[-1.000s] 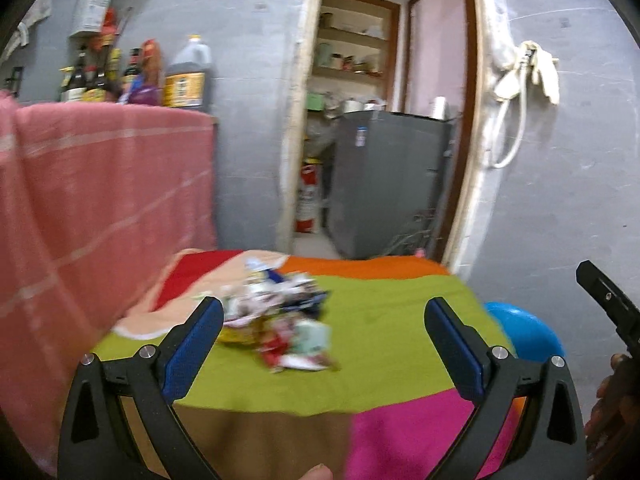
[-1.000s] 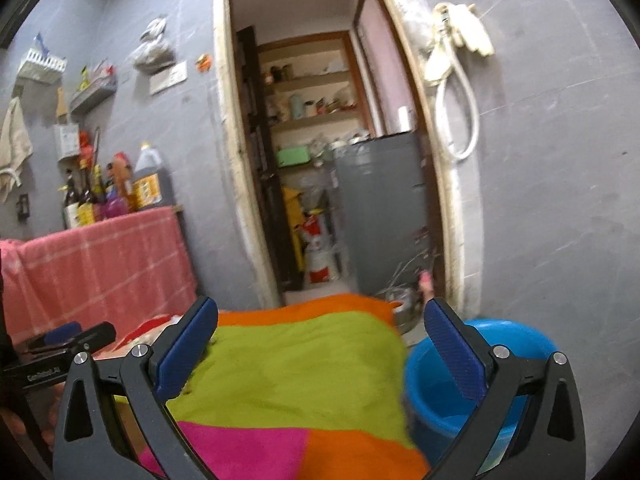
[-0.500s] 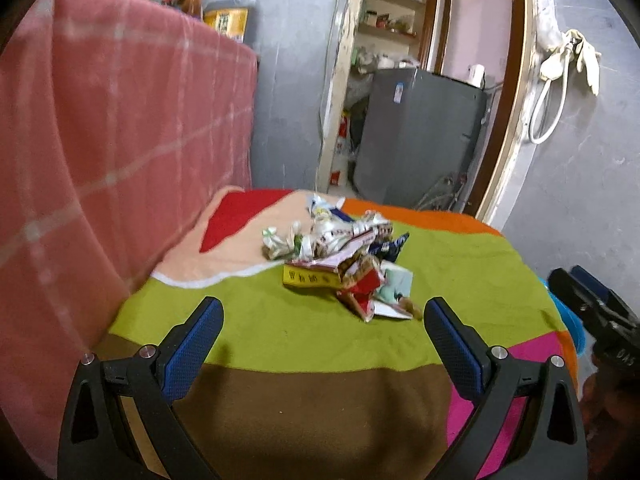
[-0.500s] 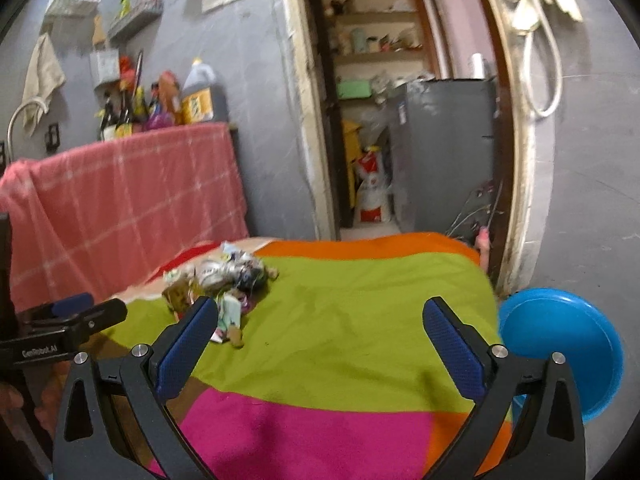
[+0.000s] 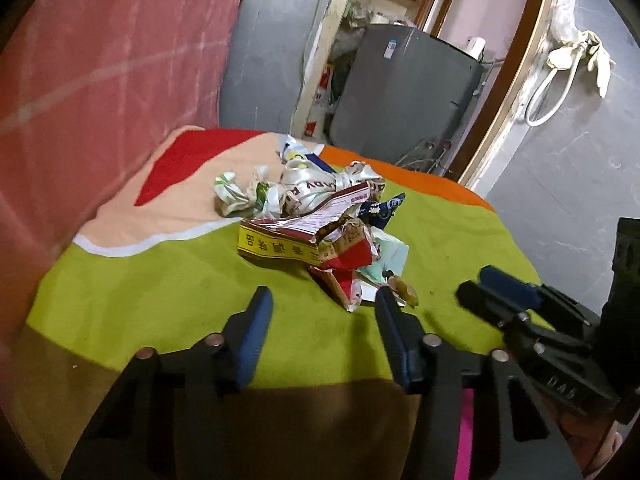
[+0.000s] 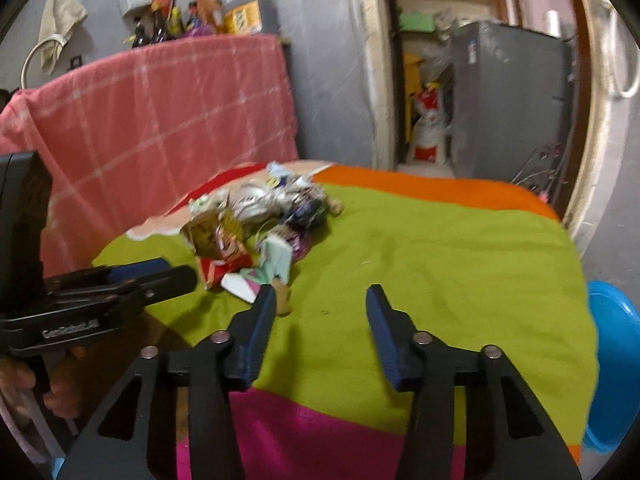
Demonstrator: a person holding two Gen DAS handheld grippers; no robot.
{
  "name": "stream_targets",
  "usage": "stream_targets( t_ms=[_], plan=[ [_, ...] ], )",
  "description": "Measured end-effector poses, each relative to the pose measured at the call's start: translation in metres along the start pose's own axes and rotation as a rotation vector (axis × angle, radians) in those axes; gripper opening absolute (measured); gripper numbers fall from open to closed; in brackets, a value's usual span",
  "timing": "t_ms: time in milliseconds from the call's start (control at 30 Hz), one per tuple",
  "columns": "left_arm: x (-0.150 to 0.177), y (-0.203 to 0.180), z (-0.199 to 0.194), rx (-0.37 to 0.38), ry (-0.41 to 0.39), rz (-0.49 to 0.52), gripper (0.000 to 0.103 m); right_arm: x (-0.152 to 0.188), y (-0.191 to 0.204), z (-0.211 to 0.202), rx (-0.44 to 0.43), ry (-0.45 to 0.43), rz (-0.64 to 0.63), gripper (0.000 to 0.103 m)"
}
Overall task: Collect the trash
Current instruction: 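Grasp the red snack wrapper with the left tool while the right tool grasps a small brown piece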
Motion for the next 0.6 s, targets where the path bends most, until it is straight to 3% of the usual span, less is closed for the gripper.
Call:
stream_targets(
  t_ms=[500, 600],
  plan=[
    [-0.007, 0.007, 0.019, 0.06, 0.079, -0.04, 0.005, -0.003, 0.005, 0.042, -0.086, 0.15, 0.004, 0.016],
    [-0.007, 0.007, 0.014, 0.064, 0.08, -0.048, 0.002, -0.003, 0.005, 0.043, -0.102, 0.158, 0.006, 0.011]
  ],
)
Point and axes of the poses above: each gripper's, at about its wrist camera, not at the fingertips, and z roughly the way its jaws point, y to its left, x to its underside, the point moved 2 cm from there along z, roughly the way its jaws point, and after that the axes turned 11 degrees about -x, right-handed, at the moved point
